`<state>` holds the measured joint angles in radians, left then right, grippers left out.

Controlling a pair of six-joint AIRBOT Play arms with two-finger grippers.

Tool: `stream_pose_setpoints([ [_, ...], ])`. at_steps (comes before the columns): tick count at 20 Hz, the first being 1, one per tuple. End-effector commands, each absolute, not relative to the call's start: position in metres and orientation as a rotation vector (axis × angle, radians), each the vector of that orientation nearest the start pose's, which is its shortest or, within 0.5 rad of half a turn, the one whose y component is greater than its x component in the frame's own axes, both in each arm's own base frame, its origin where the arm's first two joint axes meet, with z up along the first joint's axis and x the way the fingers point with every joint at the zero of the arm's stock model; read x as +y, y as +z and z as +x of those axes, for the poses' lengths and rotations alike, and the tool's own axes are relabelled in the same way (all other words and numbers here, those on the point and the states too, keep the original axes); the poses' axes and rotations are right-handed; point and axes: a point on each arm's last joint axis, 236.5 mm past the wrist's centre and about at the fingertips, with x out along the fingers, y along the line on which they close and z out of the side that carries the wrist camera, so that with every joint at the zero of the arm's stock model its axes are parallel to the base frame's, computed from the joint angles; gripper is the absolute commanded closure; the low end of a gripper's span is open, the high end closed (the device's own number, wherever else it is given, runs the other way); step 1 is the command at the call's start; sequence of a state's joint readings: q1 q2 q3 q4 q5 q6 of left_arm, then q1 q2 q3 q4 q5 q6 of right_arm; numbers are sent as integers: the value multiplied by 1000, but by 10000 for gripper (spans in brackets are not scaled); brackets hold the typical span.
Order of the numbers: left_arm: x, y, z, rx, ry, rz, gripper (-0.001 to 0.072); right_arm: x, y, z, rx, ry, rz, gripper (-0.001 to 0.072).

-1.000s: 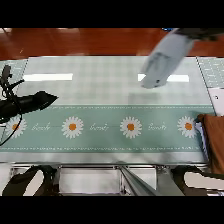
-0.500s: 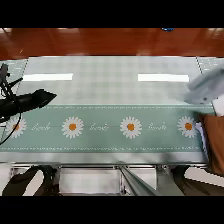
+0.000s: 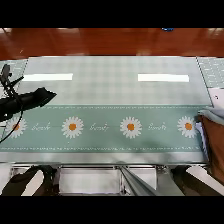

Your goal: Fold the shirts.

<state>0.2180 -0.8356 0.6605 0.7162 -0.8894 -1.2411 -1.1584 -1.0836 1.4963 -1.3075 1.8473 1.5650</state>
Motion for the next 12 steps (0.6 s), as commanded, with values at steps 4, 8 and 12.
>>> stream_pose_setpoints([
  [4, -58, 61, 351, 800, -235, -617, 687, -201, 105, 34, 1409, -1117, 940, 680],
  [8, -62, 64, 356, 773, -246, -587, 687, -191, 89, 20, 1494, -1126, 952, 293],
  [12, -70, 73, 366, 717, -248, -576, 687, -194, 88, 57, 1416, -1007, 1034, 334],
])
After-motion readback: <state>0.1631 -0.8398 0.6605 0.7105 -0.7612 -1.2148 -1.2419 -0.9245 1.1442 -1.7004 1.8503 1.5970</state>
